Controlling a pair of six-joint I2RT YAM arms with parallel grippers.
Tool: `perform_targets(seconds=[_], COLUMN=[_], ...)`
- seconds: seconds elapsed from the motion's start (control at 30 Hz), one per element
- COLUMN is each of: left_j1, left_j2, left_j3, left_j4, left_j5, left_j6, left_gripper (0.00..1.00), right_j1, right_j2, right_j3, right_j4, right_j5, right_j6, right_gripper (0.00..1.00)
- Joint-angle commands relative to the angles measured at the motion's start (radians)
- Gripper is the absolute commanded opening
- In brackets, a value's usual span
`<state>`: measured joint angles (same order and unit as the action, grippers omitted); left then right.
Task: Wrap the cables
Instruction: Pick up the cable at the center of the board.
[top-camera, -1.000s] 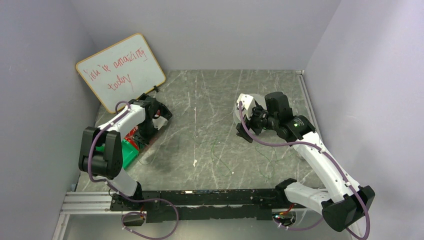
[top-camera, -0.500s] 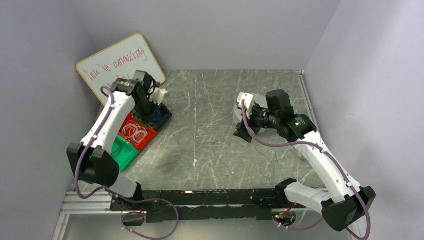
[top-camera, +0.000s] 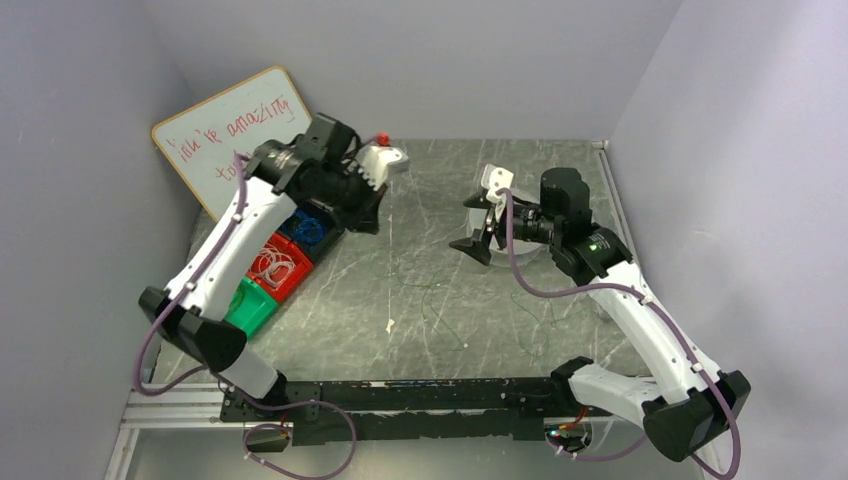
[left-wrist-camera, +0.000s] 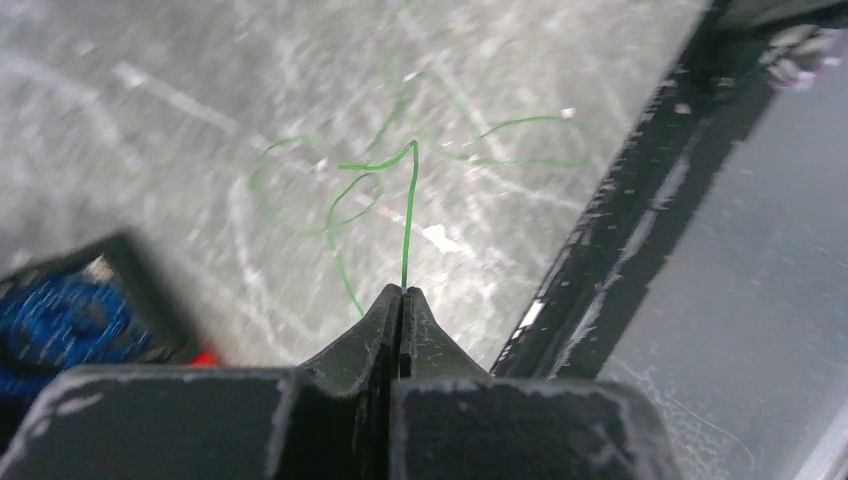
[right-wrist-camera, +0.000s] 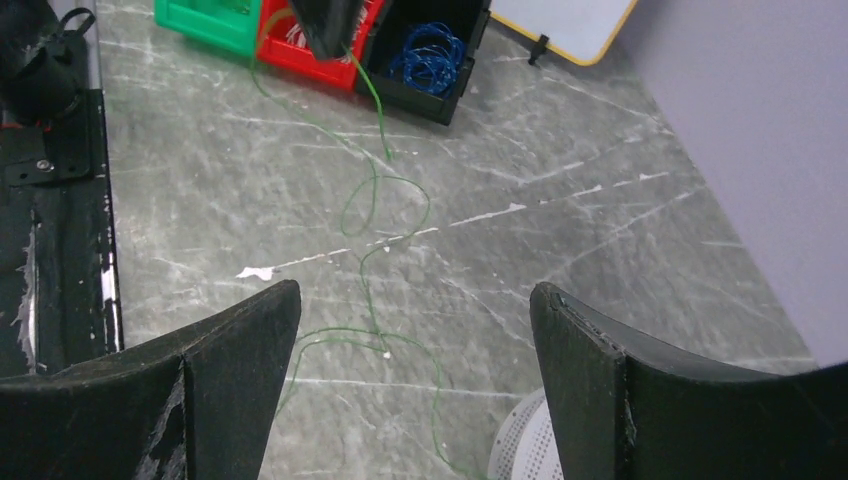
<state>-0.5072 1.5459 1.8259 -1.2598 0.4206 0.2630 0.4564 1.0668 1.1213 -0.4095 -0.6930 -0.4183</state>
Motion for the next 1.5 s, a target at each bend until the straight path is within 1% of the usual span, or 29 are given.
perform_targets(seconds=[0.0, 0.13, 0.23, 0.37, 0.6, 0.73, 0.87, 0.9, 0.93, 1.0, 1.1, 1.17, 1.23, 1.3, 1.33, 1.37, 1.47], left_j1=[-0.057, -0.104, -0.134, -0.157, -0.181, -0.187, -0.191, -0.19, -0.19, -0.19, -0.191, -0.19, -0.191, -0.19, -0.189, -0.189, -0.191], left_j2=[0.113, 0.184, 0.222, 0.25, 0.268, 0.272, 0.268, 0.266, 0.262, 0.255, 0.23, 0.211, 0.176, 0.129, 0.109, 0.09, 0.049], left_j3=[0.094, 0.152, 0.192, 0.221, 0.233, 0.238, 0.228, 0.226, 0.224, 0.222, 0.214, 0.21, 0.185, 0.141, 0.122, 0.099, 0.052], left_j4=[-0.008, -0.044, -0.06, -0.076, -0.082, -0.079, -0.049, -0.041, -0.029, 0.001, 0.065, 0.109, 0.169, 0.252, 0.296, 0.346, 0.447], left_j5=[0.221, 0.288, 0.29, 0.304, 0.306, 0.301, 0.254, 0.241, 0.226, 0.169, 0.011, -0.121, -0.239, -0.348, -0.393, -0.416, -0.469], left_j6=[-0.006, 0.013, 0.017, 0.022, 0.027, 0.022, -0.008, -0.016, -0.028, -0.073, -0.155, -0.21, -0.246, -0.257, -0.257, -0.288, -0.28], left_gripper=[0.03, 0.03, 0.03, 0.03, 0.02, 0.03, 0.03, 0.02, 0.03, 0.03, 0.03, 0.03, 0.02, 0.03, 0.03, 0.03, 0.02], right_j1=[0.005, 0.006, 0.006, 0.008, 0.022, 0.025, 0.025, 0.025, 0.025, 0.021, -0.024, -0.1, -0.168, -0.222, -0.242, -0.258, -0.277], right_j2=[-0.019, -0.011, -0.014, 0.003, 0.042, 0.054, 0.052, 0.05, 0.05, 0.055, 0.056, 0.061, 0.081, 0.117, 0.139, 0.168, 0.232], right_j3=[-0.059, -0.097, -0.128, -0.158, -0.179, -0.183, -0.18, -0.177, -0.168, -0.117, -0.052, -0.031, -0.026, -0.025, -0.023, -0.022, -0.018], right_j4=[0.173, 0.211, 0.234, 0.271, 0.26, 0.261, 0.277, 0.279, 0.269, 0.229, 0.216, 0.251, 0.323, 0.399, 0.443, 0.477, 0.575], right_j5=[-0.089, -0.124, -0.168, -0.181, -0.132, -0.11, -0.078, -0.066, -0.056, -0.034, -0.041, -0.1, -0.177, -0.232, -0.249, -0.256, -0.256], right_j6=[0.006, 0.034, 0.046, 0.07, 0.034, 0.029, 0.053, 0.062, 0.073, 0.119, 0.278, 0.467, 0.668, 0.857, 0.941, 1.017, 1.234], right_gripper=[0.88, 0.87, 0.86, 0.82, 0.8, 0.71, 0.67, 0.68, 0.7, 0.79, 0.85, 0.87, 0.88, 0.88, 0.88, 0.87, 0.84])
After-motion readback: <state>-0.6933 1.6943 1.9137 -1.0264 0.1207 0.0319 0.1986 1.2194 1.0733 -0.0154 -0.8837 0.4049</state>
